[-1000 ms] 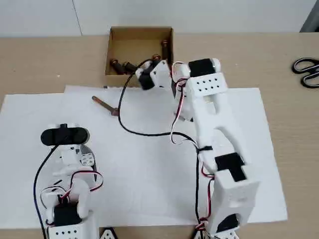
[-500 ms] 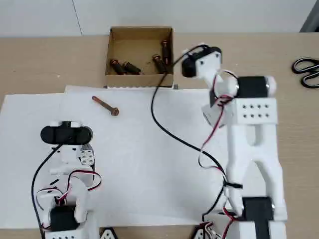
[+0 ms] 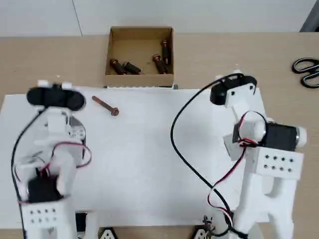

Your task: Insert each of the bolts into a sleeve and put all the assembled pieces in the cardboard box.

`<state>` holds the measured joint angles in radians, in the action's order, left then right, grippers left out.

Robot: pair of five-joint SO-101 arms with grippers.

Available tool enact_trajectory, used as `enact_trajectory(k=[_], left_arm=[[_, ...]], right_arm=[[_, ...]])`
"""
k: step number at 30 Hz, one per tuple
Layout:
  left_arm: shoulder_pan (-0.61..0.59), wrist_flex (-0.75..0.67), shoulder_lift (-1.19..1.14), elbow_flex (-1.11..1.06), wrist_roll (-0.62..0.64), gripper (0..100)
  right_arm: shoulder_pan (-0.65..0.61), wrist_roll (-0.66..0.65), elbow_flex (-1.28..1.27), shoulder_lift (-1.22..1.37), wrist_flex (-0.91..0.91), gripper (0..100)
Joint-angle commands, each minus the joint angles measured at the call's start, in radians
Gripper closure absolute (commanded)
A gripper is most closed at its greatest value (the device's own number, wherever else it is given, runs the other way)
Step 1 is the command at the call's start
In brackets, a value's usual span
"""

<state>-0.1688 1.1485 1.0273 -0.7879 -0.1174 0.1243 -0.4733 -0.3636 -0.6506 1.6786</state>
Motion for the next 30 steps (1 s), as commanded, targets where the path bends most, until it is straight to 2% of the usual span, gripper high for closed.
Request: enact_trajectory(k=[1, 8, 10, 14, 19, 23, 26, 30], left_arm=[[0.006, 0.069, -0.253, 0.246, -0.003, 99], [0.009, 0.149, -0.589, 0.478, -0.011, 99], [0.009, 0.147, -0.663, 0.519, -0.063, 99], [0.011, 0.140, -0.790, 0.587, -0.250, 99], [0.005, 0.147, -0.987, 0.734, -0.321, 99], [0.008, 0.222, -1.126, 0.869, -0.486, 99], [0.011, 0.252, -1.203, 0.966, -0.663, 99], [0.012, 0.270, -1.274, 1.061, -0.888, 92]], right_arm=[[0.038, 0.012, -0.037, -0.067, -0.005, 99.5], [0.091, 0.008, -0.132, -0.159, -0.007, 99.5], [0.091, 0.006, -0.161, -0.179, -0.007, 99.5], [0.091, 0.008, -0.207, -0.197, -0.013, 99.5], [0.091, 0.008, -0.242, -0.197, -0.021, 99.5], [0.091, 0.006, -0.242, -0.197, -0.021, 99.5], [0.093, 0.006, -0.247, -0.197, -0.021, 99.5], [0.093, 0.006, -0.249, -0.191, -0.033, 99.5]])
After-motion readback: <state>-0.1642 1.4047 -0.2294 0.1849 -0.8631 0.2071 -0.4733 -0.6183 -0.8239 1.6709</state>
